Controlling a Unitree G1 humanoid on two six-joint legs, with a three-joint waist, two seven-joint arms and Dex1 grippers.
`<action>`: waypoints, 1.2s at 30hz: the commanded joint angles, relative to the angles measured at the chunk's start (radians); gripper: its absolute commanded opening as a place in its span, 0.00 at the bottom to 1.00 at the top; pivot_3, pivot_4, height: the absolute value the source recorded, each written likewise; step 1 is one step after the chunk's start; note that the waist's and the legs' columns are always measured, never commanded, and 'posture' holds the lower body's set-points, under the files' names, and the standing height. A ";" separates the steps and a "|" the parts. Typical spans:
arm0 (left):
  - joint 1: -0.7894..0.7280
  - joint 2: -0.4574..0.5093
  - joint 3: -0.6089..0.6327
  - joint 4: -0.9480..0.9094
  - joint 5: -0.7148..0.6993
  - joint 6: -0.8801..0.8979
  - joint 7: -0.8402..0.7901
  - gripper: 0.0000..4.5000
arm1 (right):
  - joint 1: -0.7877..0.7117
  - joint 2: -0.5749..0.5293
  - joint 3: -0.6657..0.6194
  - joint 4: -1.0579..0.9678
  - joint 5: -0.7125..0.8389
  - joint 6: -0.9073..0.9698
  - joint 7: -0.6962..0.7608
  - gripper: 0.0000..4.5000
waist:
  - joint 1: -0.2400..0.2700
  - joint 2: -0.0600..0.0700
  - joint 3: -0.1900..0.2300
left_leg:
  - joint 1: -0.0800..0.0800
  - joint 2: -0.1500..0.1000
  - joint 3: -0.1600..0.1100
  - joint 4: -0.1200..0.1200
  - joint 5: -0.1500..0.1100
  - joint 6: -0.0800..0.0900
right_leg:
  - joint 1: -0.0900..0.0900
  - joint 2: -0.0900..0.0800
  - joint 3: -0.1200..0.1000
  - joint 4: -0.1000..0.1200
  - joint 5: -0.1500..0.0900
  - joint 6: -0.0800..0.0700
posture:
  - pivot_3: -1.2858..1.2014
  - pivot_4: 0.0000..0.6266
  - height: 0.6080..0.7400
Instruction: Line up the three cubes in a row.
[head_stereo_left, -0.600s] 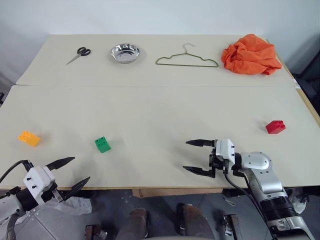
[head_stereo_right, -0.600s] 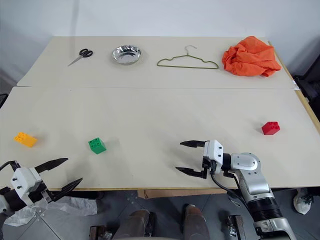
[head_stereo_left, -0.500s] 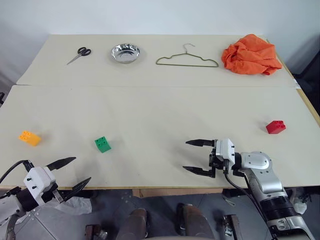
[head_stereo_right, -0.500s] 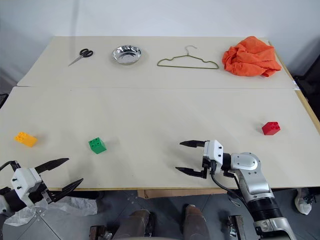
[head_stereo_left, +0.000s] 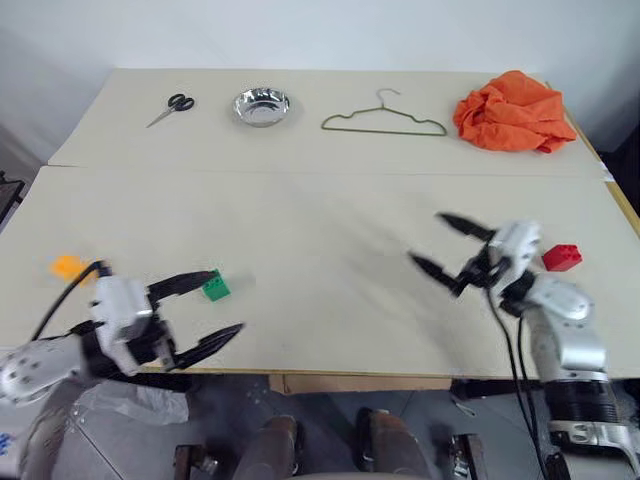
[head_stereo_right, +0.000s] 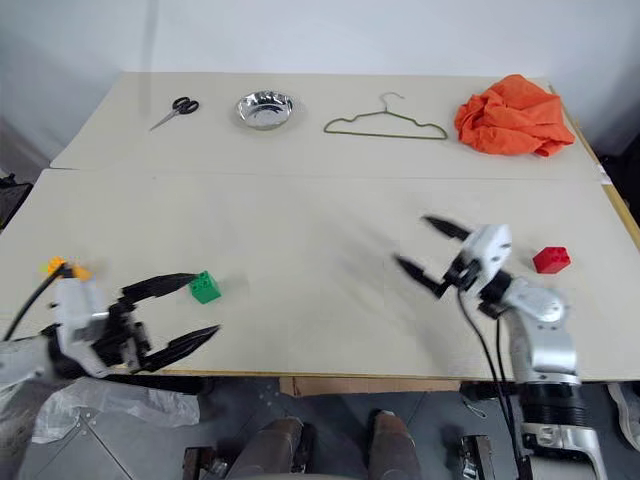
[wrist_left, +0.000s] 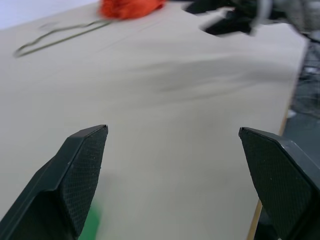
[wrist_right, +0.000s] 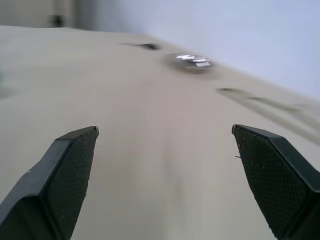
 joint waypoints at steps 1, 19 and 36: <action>-0.084 -0.022 -0.055 0.036 0.064 -0.023 0.027 0.99 | 0.076 -0.026 -0.133 -0.012 0.000 -0.035 -0.095 1.00 | 0.000 0.001 0.000 | 0.000 0.000 0.000 -0.001 0.000 0.000 | 0.000 0.000 0.000 0.003 0.000 0.000 | 0.52 0.24 1.00; -0.153 -0.087 -0.146 0.107 0.106 -0.028 -0.034 0.99 | 0.201 -0.173 -0.352 0.234 0.053 0.076 -0.167 1.00 | -0.026 0.005 -0.002 | 0.004 0.003 0.010 0.000 0.001 0.001 | 0.001 0.002 0.008 0.001 0.001 0.001 | 0.52 0.24 1.00; -0.078 -0.101 -0.120 0.077 0.141 -0.052 0.002 0.99 | -0.123 -0.276 -0.081 0.376 -0.102 0.368 -0.222 1.00 | -0.016 0.005 -0.002 | 0.001 0.003 0.009 0.001 0.001 0.001 | -0.001 0.001 0.006 -0.001 0.001 0.002 | 0.52 0.24 1.00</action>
